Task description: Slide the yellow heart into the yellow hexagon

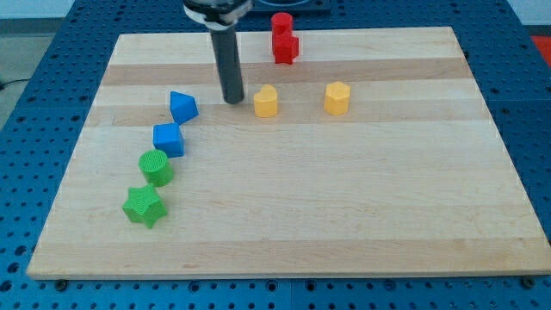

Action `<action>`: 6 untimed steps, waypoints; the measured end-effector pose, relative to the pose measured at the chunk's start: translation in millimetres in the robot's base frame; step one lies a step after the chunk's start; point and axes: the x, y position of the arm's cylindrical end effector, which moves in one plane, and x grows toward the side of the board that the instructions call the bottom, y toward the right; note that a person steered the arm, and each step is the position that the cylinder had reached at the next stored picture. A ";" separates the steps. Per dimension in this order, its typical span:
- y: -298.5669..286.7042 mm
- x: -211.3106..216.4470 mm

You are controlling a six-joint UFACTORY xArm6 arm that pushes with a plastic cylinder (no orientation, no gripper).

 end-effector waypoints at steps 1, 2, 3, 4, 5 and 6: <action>70.7 11.0; 109.2 16.3; 79.9 16.5; 37.9 21.0; 36.8 41.5; 68.6 56.1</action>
